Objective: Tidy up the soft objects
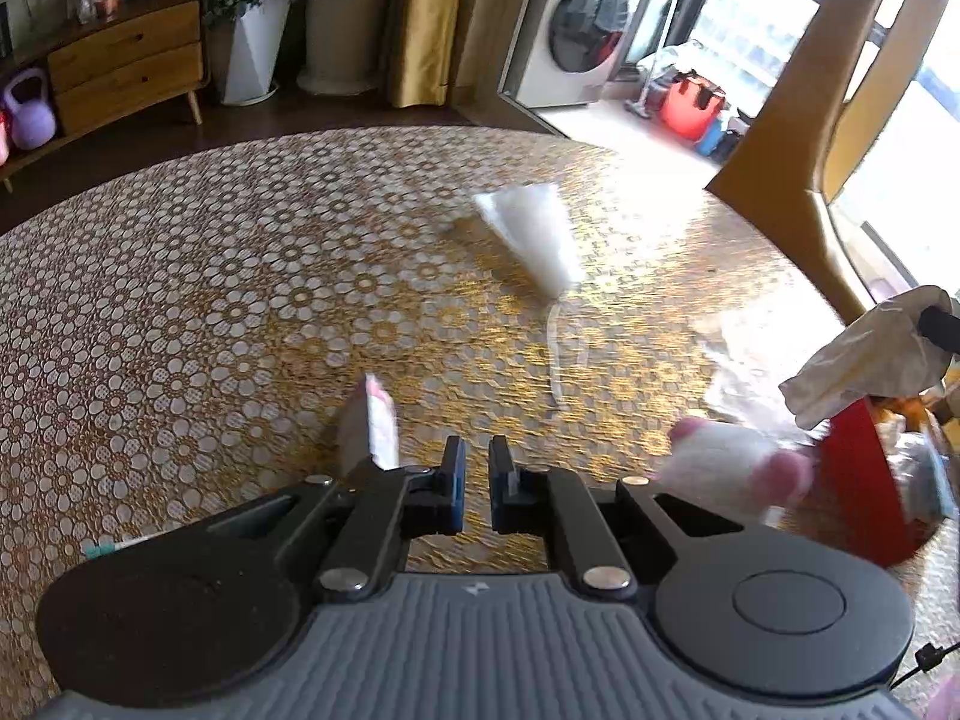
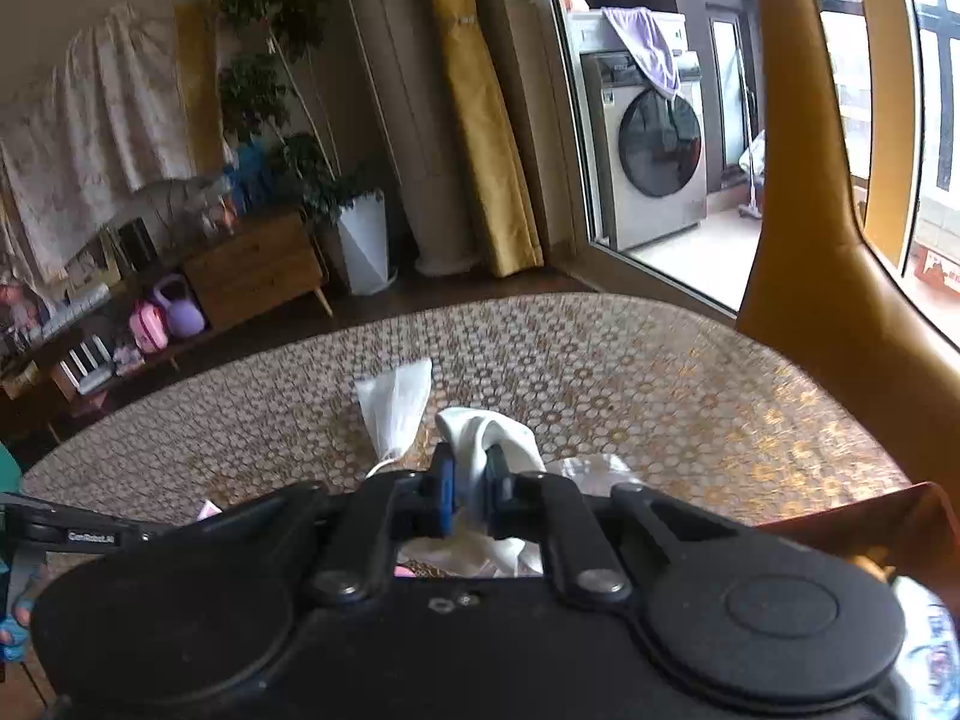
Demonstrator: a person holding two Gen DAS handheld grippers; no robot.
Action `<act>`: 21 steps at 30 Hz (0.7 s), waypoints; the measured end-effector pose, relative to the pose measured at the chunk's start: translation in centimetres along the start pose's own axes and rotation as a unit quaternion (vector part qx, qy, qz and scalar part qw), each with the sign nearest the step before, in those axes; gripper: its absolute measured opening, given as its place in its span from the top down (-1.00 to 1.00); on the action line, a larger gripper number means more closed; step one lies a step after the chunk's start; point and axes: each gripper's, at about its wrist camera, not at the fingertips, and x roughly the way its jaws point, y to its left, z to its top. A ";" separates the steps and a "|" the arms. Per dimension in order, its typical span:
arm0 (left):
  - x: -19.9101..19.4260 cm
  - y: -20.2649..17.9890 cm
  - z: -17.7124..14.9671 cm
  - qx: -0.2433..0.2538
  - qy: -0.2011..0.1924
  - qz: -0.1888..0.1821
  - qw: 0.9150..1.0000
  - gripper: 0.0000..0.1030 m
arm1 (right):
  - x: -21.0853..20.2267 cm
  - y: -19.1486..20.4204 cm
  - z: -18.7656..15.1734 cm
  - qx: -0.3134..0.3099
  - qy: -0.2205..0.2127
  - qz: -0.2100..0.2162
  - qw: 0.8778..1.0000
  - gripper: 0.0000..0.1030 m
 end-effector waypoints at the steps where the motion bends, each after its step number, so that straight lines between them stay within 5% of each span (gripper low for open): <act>1: -0.5 -0.6 -0.1 0.005 -0.003 -0.001 1.000 0.85 | -0.8 -0.2 0.1 0.000 -0.005 -0.001 1.000 0.83; 11: -3.8 -2.7 -0.4 0.006 -0.010 -0.015 1.000 0.85 | -7.6 -2.5 0.6 0.003 -0.034 -0.012 0.999 0.82; 21: -0.6 0.2 0.1 -0.013 0.022 0.003 1.000 0.77 | -7.1 -2.5 -0.2 -0.015 -0.021 -0.016 1.000 0.82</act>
